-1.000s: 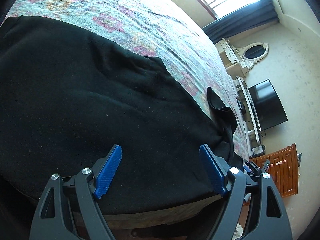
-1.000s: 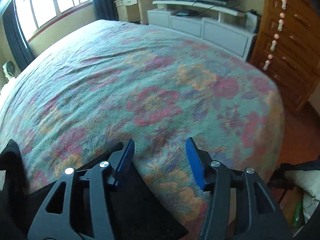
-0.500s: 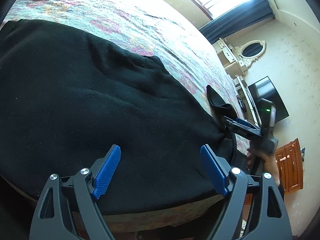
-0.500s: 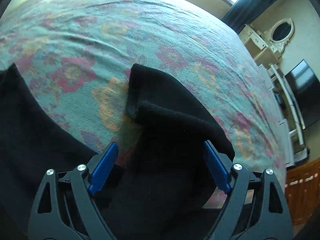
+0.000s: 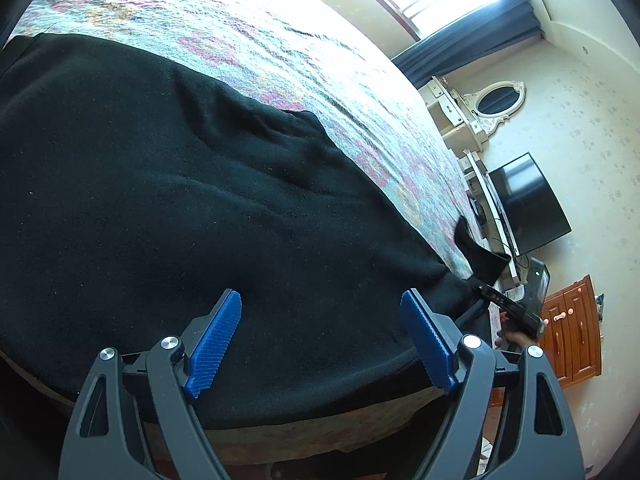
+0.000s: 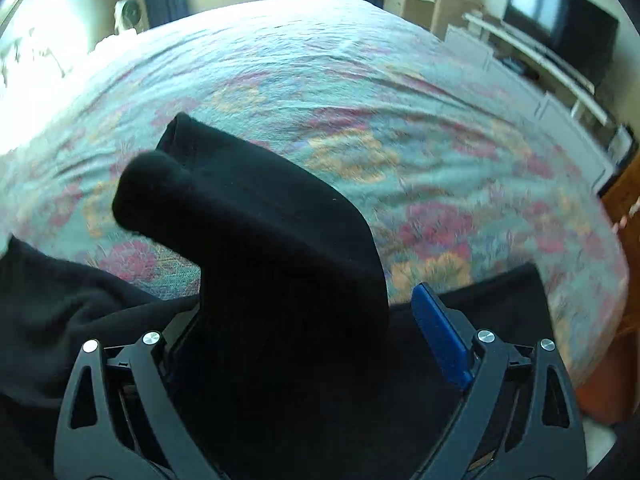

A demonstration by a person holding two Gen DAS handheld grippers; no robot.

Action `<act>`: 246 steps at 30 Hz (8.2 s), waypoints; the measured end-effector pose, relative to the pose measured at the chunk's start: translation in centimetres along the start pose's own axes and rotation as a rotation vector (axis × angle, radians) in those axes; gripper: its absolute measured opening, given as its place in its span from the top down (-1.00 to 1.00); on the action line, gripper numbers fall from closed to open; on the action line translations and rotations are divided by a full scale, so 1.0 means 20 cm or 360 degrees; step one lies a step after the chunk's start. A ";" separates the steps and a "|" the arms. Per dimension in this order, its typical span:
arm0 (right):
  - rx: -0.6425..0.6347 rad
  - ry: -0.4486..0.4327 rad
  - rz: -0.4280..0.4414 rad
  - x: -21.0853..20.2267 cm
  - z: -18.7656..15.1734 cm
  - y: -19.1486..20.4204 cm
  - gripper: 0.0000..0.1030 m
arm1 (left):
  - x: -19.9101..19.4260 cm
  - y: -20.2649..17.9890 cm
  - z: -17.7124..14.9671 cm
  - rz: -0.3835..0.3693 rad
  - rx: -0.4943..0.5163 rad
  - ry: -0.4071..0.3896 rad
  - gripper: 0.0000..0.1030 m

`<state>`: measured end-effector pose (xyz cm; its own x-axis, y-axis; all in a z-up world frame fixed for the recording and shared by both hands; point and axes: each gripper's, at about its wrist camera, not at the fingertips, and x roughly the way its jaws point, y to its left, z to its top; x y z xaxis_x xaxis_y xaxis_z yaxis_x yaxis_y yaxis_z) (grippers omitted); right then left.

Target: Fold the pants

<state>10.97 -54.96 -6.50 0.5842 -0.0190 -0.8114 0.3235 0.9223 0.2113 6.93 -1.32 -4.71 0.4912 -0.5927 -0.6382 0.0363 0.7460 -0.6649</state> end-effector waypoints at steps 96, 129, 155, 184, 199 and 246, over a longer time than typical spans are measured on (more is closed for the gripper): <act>0.1084 -0.0015 0.0911 -0.17 -0.28 -1.08 0.08 | 0.73 -0.82 -0.56 -0.0589 -0.0308 0.0638 -0.57; 0.1024 -0.0148 0.0900 -0.25 -0.33 -1.14 0.84 | 0.74 -0.80 -0.51 -0.0338 -0.0426 0.0450 0.77; 0.0204 0.0062 0.0316 -0.02 0.22 -0.86 0.82 | 0.78 -0.70 -0.58 -0.0381 -0.0429 0.0541 0.77; 0.1057 0.0073 0.0856 -0.26 -0.47 -1.17 -0.62 | 0.50 -0.55 -0.29 -0.0316 0.0202 0.0299 -0.34; 0.1163 -0.0078 0.0868 -0.31 -0.48 -1.13 -0.70 | 0.19 -0.25 -0.02 -0.0074 0.0140 0.0012 -0.60; 0.0641 -0.0245 0.0993 -0.74 -0.05 -0.36 0.80 | 0.08 -0.04 0.10 0.0264 0.0155 -0.0007 -0.72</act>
<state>-0.70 -61.03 3.36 0.8358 0.3793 -0.3970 0.1285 0.5678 0.8131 9.39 -2.25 -4.53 0.5010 -0.4580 -0.7343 0.0384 0.8594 -0.5098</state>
